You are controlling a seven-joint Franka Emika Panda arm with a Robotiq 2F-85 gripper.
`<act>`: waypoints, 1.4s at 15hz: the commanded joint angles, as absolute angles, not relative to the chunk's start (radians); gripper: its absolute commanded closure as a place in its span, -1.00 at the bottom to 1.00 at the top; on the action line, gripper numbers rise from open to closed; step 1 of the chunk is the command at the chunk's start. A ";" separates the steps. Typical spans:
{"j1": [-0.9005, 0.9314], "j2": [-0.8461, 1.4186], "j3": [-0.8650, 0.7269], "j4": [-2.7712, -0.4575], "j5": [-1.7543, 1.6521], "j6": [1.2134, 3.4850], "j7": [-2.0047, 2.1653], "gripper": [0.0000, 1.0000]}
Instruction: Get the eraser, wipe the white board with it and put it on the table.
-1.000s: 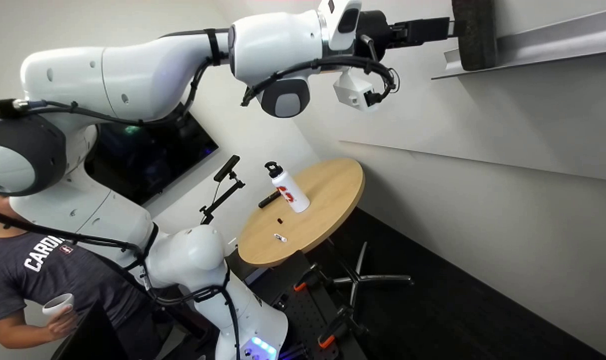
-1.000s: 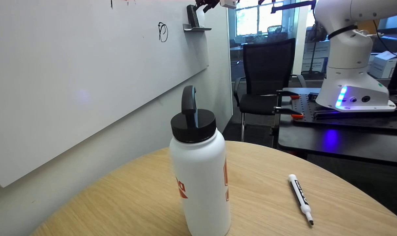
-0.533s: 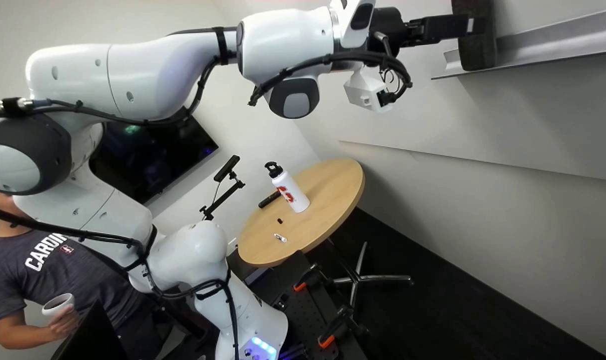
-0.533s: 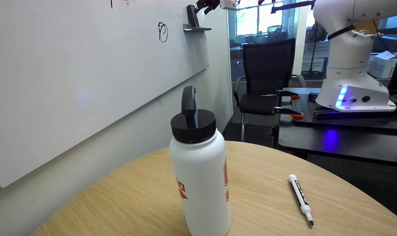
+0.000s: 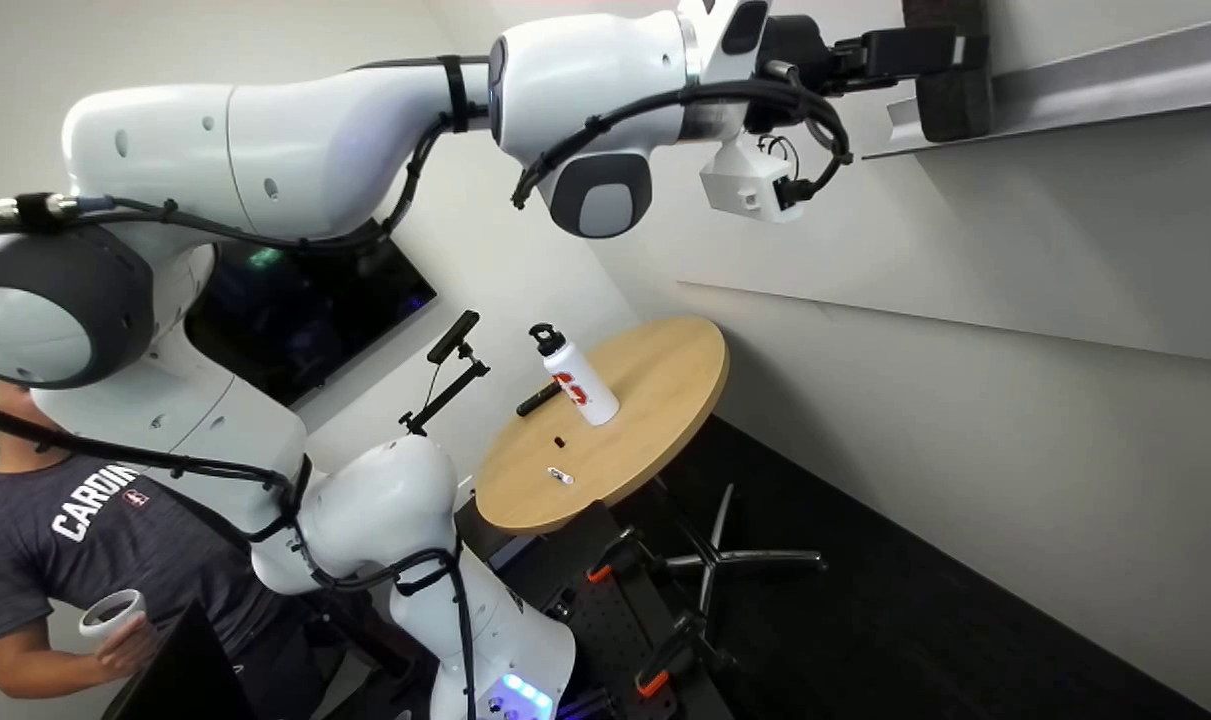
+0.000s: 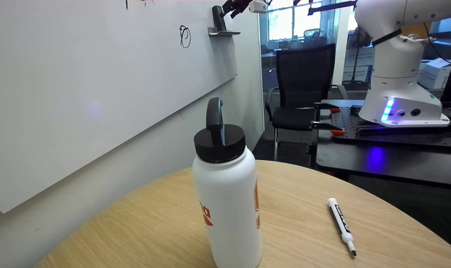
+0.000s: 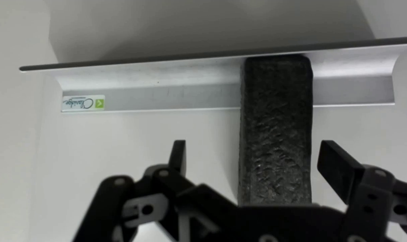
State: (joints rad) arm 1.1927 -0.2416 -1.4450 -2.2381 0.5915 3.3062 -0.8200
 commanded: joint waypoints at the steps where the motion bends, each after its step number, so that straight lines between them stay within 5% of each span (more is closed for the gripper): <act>1: 1.250 -0.262 -1.503 -2.204 0.576 3.258 -0.826 -1.00; 14: 1.431 -0.261 -1.656 -2.152 0.581 3.249 -0.815 -1.00; 15: 1.445 -0.262 -1.671 -2.147 0.579 3.251 -0.817 -0.50; 16: 1.456 -0.262 -1.683 -2.144 0.579 3.250 -0.817 -0.47; 21: 1.511 -0.263 -1.741 -2.127 0.578 3.249 -0.818 0.31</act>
